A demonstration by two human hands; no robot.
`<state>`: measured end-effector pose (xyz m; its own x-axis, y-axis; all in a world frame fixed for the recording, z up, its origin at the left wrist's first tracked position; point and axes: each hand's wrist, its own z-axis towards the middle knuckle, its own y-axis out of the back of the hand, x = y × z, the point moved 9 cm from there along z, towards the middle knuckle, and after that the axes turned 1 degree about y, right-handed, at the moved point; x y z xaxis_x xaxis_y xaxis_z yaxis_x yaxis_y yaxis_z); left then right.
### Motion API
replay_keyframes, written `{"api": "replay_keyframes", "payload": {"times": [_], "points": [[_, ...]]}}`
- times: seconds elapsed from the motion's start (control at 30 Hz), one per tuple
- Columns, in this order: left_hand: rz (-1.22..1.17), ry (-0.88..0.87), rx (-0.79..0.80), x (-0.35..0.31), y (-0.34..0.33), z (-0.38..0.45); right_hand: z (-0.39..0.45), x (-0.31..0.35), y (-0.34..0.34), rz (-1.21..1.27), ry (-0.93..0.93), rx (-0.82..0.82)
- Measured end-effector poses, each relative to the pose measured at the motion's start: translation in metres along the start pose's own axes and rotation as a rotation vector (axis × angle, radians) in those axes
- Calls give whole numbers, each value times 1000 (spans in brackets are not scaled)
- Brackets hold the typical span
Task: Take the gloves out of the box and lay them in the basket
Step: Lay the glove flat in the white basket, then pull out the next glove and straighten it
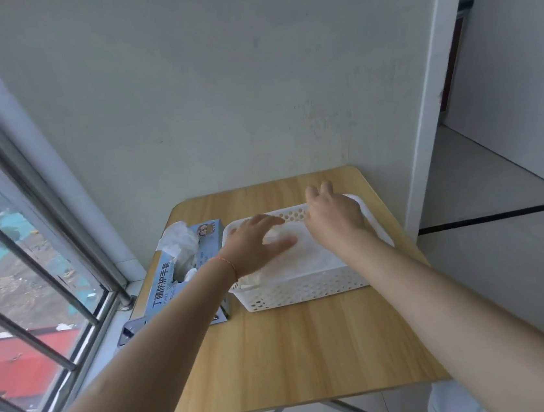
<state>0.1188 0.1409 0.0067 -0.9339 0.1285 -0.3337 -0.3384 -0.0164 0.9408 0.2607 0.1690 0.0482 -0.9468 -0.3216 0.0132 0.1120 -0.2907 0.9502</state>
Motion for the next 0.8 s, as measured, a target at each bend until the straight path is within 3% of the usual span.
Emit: {"api": "replay_keyframes", "payload": {"times": [0.1, 0.27, 0.5, 0.67, 0.8], "points": [[-105, -1, -233, 21, 44, -14, 8, 43, 10, 113, 91, -5], [-122, 259, -360, 106, 69, -53, 18, 122, 4, 303, 221, 28], [-274, 433, -227, 189, 50, -88, 43, 217, -35, 560, 301, 168], [-335, 398, -178, 190, 41, -84, 67, 232, -57, 757, 103, 346], [-315, 370, -183, 192, 37, -83, 78, 233, -68, 804, 10, 371]]}}
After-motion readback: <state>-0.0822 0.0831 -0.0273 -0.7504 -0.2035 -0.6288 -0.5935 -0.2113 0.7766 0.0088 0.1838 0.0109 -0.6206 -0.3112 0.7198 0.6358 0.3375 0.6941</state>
